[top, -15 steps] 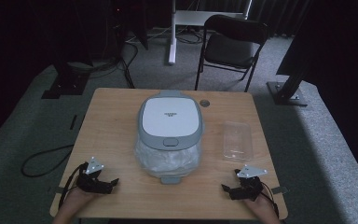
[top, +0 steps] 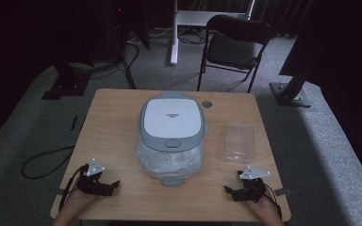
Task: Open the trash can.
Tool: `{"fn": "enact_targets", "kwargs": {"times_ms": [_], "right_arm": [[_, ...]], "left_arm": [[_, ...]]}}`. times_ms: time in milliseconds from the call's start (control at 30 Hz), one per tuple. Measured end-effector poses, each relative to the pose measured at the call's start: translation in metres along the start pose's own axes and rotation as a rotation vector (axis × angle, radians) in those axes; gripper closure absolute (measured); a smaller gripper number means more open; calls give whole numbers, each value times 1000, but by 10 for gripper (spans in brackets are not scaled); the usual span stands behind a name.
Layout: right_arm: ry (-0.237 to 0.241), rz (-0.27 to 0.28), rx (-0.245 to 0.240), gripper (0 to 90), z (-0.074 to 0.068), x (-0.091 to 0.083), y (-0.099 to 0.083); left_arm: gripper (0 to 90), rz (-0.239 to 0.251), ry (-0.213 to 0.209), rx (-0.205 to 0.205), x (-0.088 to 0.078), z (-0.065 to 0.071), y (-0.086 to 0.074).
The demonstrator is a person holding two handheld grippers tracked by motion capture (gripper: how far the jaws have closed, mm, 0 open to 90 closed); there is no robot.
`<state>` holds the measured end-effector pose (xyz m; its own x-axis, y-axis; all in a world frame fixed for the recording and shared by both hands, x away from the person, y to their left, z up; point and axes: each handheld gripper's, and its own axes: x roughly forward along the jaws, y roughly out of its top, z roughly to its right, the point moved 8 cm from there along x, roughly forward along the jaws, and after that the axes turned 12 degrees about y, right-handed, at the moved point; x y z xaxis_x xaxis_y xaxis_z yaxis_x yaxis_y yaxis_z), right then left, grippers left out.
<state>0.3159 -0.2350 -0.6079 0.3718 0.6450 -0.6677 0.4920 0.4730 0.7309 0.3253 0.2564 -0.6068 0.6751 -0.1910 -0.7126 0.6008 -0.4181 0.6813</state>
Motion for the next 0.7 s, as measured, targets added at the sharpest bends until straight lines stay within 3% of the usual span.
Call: {"fn": "enact_targets", "kwargs": {"times_ms": [333, 700], "right_arm": [[0, 1, 1, 131, 0, 0, 0], [-3, 2, 5, 131, 0, 0, 0]], "left_arm": [[14, -14, -13, 6, -3, 3, 0], [14, 19, -55, 6, -16, 13, 19]]}}
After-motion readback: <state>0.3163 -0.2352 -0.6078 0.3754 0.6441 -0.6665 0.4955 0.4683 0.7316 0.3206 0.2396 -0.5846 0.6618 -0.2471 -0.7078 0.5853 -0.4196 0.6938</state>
